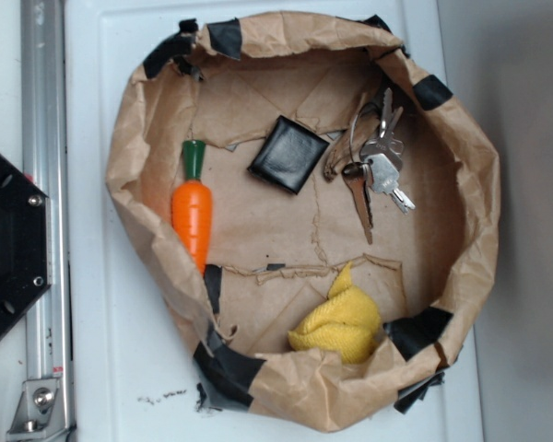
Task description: Grab the yellow cloth.
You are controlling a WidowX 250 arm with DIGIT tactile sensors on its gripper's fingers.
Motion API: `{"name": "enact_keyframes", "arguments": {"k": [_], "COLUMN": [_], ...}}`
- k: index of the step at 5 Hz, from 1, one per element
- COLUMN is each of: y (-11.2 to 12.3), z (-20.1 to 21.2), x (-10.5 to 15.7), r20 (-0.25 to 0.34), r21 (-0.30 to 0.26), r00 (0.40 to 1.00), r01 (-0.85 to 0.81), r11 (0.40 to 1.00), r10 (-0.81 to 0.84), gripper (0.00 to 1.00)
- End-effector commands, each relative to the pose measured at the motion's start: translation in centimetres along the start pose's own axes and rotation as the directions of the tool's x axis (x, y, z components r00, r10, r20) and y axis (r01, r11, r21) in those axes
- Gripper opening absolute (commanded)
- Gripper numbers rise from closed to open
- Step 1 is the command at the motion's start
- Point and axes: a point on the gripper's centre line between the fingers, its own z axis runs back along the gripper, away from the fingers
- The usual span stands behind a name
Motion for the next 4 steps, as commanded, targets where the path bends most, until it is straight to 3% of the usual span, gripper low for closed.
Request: {"name": "enact_keyframes", "arguments": {"k": [1, 2, 3, 4], "y": [0.0, 2.6, 1.2, -1.8], "z": [0.0, -2.0, -5.7, -11.4], "x": [0.0, 4.9, 9.9, 13.1], "r20": [0.000, 0.001, -0.021, -0.081], "r21": [0.000, -0.074, -0.109, -0.091], "r00": [1.000, 0.993, 0.963, 0.868], "r01": [0.000, 0.115, 0.264, 0.483], "r11": [1.000, 0.991, 0.958, 0.871], "r10": [0.000, -0.115, -0.268, -0.490], "gripper": [1.00, 1.00, 1.00, 1.00]}}
